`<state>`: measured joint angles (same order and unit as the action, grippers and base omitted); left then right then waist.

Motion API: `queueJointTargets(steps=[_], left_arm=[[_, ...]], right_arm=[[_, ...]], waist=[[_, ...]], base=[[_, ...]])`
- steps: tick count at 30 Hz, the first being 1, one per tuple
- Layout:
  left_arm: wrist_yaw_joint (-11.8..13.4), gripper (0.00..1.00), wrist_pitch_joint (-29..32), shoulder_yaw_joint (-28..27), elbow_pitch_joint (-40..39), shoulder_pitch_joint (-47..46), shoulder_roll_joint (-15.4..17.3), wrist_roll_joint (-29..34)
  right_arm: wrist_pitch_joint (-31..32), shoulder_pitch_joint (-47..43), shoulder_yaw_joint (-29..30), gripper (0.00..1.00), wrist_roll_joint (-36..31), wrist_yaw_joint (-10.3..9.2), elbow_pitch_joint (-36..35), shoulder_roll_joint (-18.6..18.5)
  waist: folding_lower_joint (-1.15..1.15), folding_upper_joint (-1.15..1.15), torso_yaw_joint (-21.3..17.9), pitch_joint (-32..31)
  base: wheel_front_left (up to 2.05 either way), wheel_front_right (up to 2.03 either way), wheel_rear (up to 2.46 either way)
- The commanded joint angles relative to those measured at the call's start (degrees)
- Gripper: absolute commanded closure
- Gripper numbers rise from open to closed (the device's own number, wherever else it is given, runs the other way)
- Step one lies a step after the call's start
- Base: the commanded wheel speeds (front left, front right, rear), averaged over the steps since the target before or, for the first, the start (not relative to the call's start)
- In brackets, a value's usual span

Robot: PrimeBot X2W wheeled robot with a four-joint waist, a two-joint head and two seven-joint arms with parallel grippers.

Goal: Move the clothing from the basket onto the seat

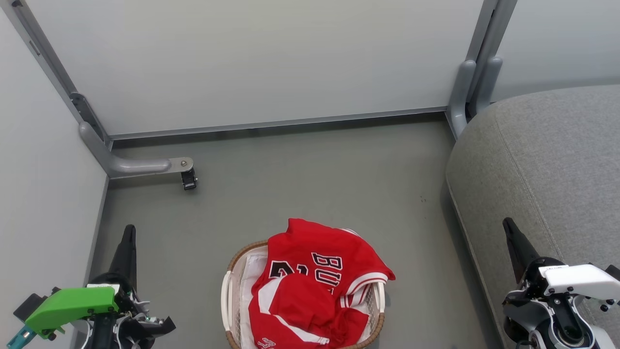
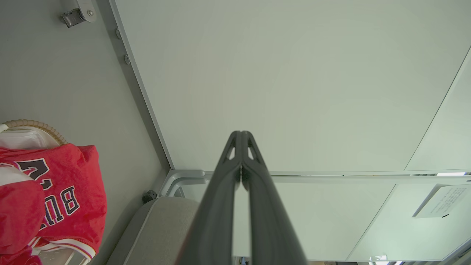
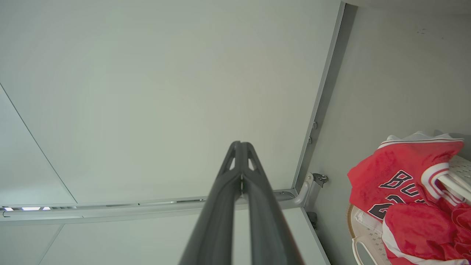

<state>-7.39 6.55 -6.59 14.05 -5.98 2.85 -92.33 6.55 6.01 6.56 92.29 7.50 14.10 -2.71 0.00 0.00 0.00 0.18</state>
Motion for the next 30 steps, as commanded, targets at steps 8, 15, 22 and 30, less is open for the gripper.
queueJointTargets(steps=[8, 15, 22, 30], left_arm=[[-0.24, 1.00, 0.12, -0.02, -0.09, -0.56, 0.04, -0.18], [-0.24, 1.00, 0.12, -0.02, -0.09, -0.56, 0.04, -0.18], [-0.24, 1.00, 0.12, -0.02, -0.09, -0.57, 0.04, -0.18], [-0.24, 1.00, 0.11, -0.02, -0.09, -0.57, 0.04, -0.18]], right_arm=[[0.11, 0.42, -0.01, 1.00, 0.25, -0.02, -0.21, -0.35], [0.11, 0.42, -0.01, 1.00, 0.25, -0.02, -0.21, -0.35], [0.11, 0.42, -0.01, 1.00, 0.25, -0.02, -0.21, -0.35], [0.11, 0.42, -0.01, 1.00, 0.25, -0.02, -0.21, -0.35]], waist=[[0.00, 0.00, 0.00, 0.00], [0.00, 0.00, 0.00, 0.00], [0.00, 0.00, 0.00, 0.00], [0.00, 0.00, 0.00, 0.00]], base=[[0.00, 0.00, 0.00], [0.00, 0.00, 0.00], [0.00, 0.00, 0.00], [0.00, 0.00, 0.00]])
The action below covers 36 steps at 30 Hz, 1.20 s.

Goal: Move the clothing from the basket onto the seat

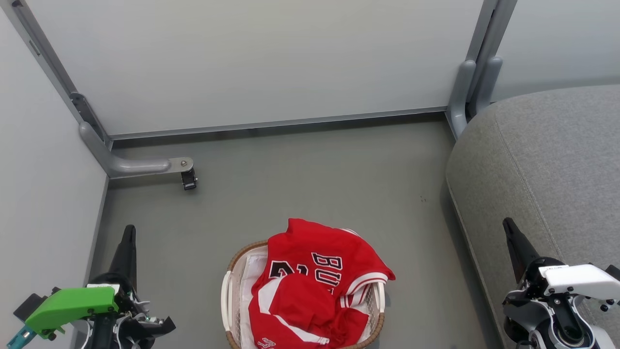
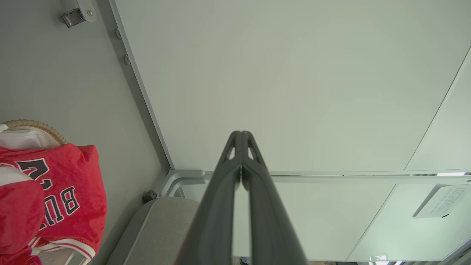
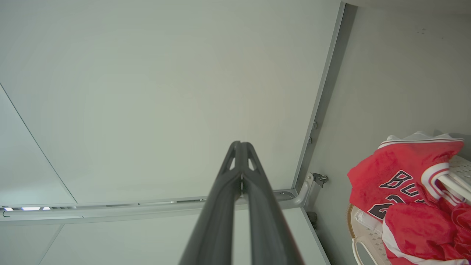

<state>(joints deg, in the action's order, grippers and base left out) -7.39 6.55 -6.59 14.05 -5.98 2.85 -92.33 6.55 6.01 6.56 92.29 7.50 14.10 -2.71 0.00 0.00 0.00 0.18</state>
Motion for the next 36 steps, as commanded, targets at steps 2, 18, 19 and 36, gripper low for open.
queueJointTargets(steps=[2, 18, 19, 36], left_arm=[[-0.24, 1.00, 0.11, -0.02, -0.09, -0.57, 0.04, -0.18], [-0.24, 1.00, 0.11, -0.02, -0.09, -0.57, 0.04, -0.18], [-0.24, 1.00, 0.11, -0.02, -0.09, -0.57, 0.04, -0.18], [0.07, 0.00, -0.14, 0.26, 1.73, 1.31, -0.35, 0.02]], right_arm=[[0.11, 0.42, -0.01, 1.00, 0.25, -0.02, -0.21, -0.35], [0.11, 0.42, -0.01, 1.00, 0.25, -0.02, -0.21, -0.35], [0.11, 0.42, -0.01, 1.00, 0.25, -0.02, -0.21, -0.35], [-0.10, -1.37, -0.19, 0.00, -0.06, -0.03, 1.71, 0.56]], waist=[[0.00, 0.00, 0.00, 0.00], [0.00, 0.00, 0.00, 0.00], [0.00, 0.00, 0.00, 0.00], [0.00, 0.00, 0.00, 0.00]], base=[[0.00, 0.00, 0.00], [0.00, 0.00, 0.00], [0.00, 0.00, 0.00], [0.00, 0.00, 0.00]])
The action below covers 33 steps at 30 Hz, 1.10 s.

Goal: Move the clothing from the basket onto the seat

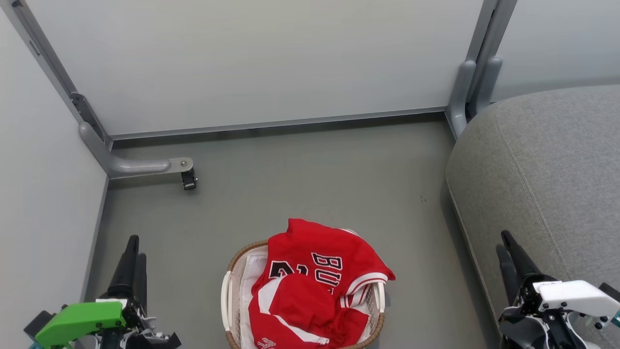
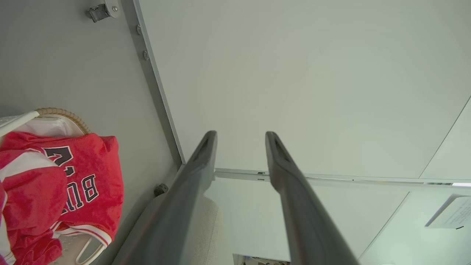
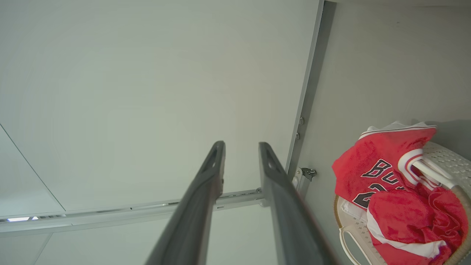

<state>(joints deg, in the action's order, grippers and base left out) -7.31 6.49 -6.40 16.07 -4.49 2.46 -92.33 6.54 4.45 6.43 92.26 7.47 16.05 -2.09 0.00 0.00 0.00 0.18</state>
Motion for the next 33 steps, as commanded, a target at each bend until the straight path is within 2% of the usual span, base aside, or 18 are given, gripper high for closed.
queueJointTargets(steps=[1, 10, 16, 20, 33], left_arm=[[-0.01, 0.00, -0.25, 0.31, -0.15, 0.01, 0.01, 0.07], [-0.04, 0.00, -2.87, 3.23, -1.54, 0.65, 0.07, 1.16], [-0.05, 0.00, -4.44, 4.54, -2.41, 0.77, 0.11, 3.98], [-0.04, 0.00, -5.45, 5.09, -3.10, 0.68, 0.13, 7.44], [2.25, 0.00, -8.42, 7.11, -6.66, 0.75, 0.21, 21.11]], right_arm=[[-0.25, -0.02, -0.18, 0.00, -0.09, 0.00, -0.14, -0.02], [-2.89, -0.68, -1.45, 0.00, -1.85, 0.00, -0.50, -0.14], [-4.47, -0.63, -1.11, 0.00, -5.62, 0.01, -0.88, -0.21], [-5.47, -0.62, -1.27, 0.00, -10.34, 0.01, -2.36, -0.26], [-8.47, -1.31, -4.10, 0.00, -29.25, 0.01, -6.96, -0.38]], waist=[[0.00, 0.00, 0.00, 0.00], [0.00, 0.00, 0.00, 0.05], [0.00, 0.00, 0.04, 0.11], [0.00, 0.00, 0.06, 0.15], [0.00, 0.00, 0.23, 0.34]], base=[[0.00, 0.00, 0.00], [0.00, 0.00, 0.00], [0.00, 0.00, 0.00], [0.00, 0.00, 0.00], [0.00, 0.00, 0.00]])
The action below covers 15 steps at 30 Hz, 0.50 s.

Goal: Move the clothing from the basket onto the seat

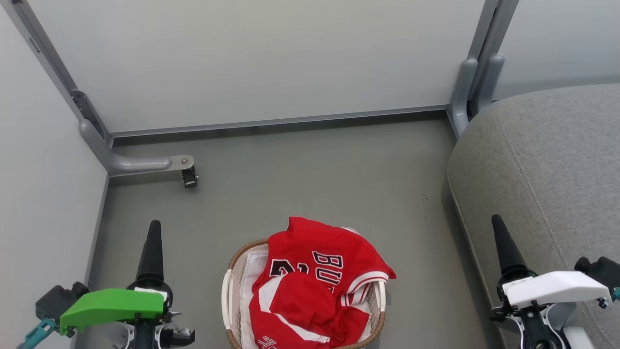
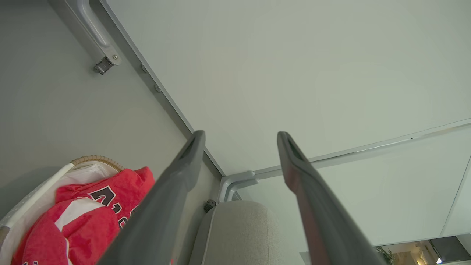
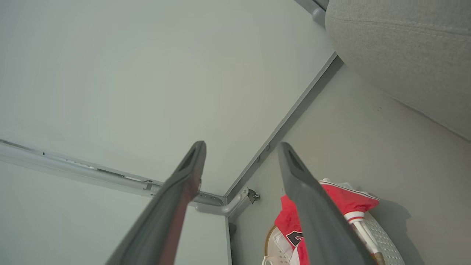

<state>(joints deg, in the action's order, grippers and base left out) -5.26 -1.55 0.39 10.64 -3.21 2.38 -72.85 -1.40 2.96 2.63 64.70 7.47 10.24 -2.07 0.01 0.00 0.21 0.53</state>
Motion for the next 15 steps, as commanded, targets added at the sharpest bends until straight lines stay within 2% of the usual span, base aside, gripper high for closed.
queueJointTargets(steps=[1, 15], left_arm=[[0.23, 0.00, -0.58, 0.50, -1.37, -0.47, 0.30, 2.69], [1.54, 0.00, -3.35, 3.02, -1.68, 0.91, 0.38, 19.61]], right_arm=[[-0.70, 0.09, -0.50, 0.00, -2.67, 0.01, -1.23, -0.41], [-3.50, -0.68, -3.10, 0.00, -15.95, 0.02, -0.55, -0.53]], waist=[[-0.01, 0.00, 0.04, 0.00], [-0.01, 0.00, 0.22, -0.07]], base=[[0.00, 0.00, 0.00], [0.00, 0.00, 0.00]])
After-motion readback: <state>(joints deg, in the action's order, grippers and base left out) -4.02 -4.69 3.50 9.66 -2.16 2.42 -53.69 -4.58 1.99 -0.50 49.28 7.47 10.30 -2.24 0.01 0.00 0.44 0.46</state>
